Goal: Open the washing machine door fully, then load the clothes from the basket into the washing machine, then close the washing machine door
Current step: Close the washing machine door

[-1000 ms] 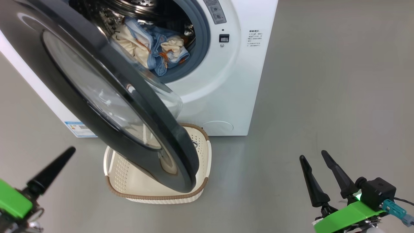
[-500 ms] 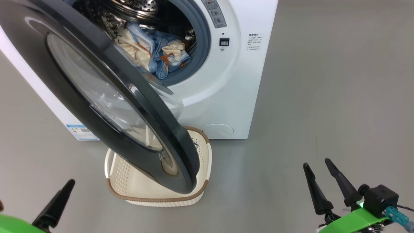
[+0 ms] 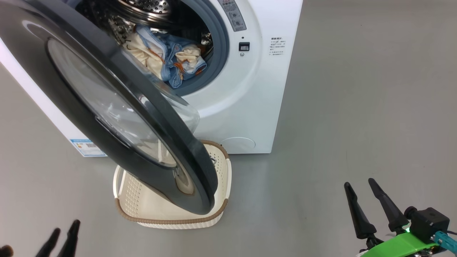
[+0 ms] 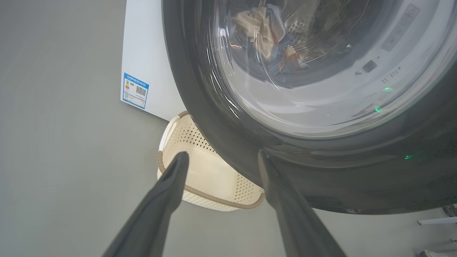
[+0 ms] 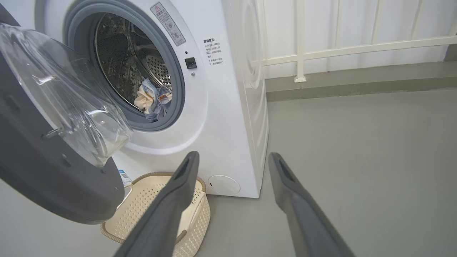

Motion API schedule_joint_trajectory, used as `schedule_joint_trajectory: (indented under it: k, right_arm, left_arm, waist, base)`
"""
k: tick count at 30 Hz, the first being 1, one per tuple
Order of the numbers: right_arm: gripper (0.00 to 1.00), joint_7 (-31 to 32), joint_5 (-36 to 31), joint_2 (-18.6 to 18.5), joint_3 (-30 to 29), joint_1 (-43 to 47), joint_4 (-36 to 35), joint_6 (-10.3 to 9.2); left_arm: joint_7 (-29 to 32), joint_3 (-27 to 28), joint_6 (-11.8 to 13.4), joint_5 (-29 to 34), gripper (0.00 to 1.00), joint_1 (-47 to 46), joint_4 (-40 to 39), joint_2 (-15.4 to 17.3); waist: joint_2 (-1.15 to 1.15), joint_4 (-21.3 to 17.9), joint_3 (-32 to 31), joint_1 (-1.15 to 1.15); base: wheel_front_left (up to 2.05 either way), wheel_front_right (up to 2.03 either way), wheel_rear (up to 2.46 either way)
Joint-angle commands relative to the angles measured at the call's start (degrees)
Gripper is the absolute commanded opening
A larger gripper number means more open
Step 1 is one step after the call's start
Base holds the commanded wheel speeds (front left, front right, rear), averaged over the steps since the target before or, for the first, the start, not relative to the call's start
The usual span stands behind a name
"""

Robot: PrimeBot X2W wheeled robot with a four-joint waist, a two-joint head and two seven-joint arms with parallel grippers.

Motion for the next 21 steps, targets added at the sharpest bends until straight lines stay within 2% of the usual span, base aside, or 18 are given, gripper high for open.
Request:
schedule_joint_trajectory:
  k: [1,3,5,11,16,21]
  right_arm:
    - [1.0,-0.3,0.7,-0.5,0.8,0.3,-1.2,0.09]
    - [1.0,-0.3,0.7,-0.5,0.2,0.7,-1.2,0.09]
    - [1.0,-0.3,0.7,-0.4,-0.4,1.2,-1.1,0.09]
    - [1.0,-0.3,0.7,-0.3,-1.3,1.7,-0.8,0.09]
    - [1.0,-0.3,0.7,-0.3,-1.8,1.9,-0.7,0.09]
    - [1.0,-0.3,0.8,-0.4,-2.0,2.0,-0.7,0.09]
  left_arm:
    - [-0.7,2.3,-0.2,1.9,1.0,-3.2,0.2,2.2]
    - [-0.8,5.2,-0.2,4.3,1.0,-3.4,0.9,0.6]
    - [-0.8,9.0,-0.2,9.8,1.0,-2.7,1.1,-2.0]
    - [-0.8,15.0,-0.2,20.7,1.0,-1.2,0.3,-6.6]
    - [-0.8,16.9,-0.2,27.3,1.0,-0.3,-1.0,-8.9]
    - [-0.8,17.1,-0.2,33.4,1.0,0.5,-2.4,-9.7]
  waist:
    - [0.0,-0.1,-0.1,0.0]
    - [0.0,-0.1,-0.3,0.0]
    - [0.0,-0.2,-0.6,0.0]
    - [0.0,-0.5,-0.7,0.0]
    - [0.0,-0.9,-1.0,0.0]
    - [0.0,-1.3,-1.3,0.0]
  base:
    - [0.0,0.0,0.0]
    - [0.0,0.0,0.0]
    - [0.0,0.0,0.0]
    - [0.0,0.0,0.0]
    - [0.0,0.0,0.0]
    - [0.0,0.0,0.0]
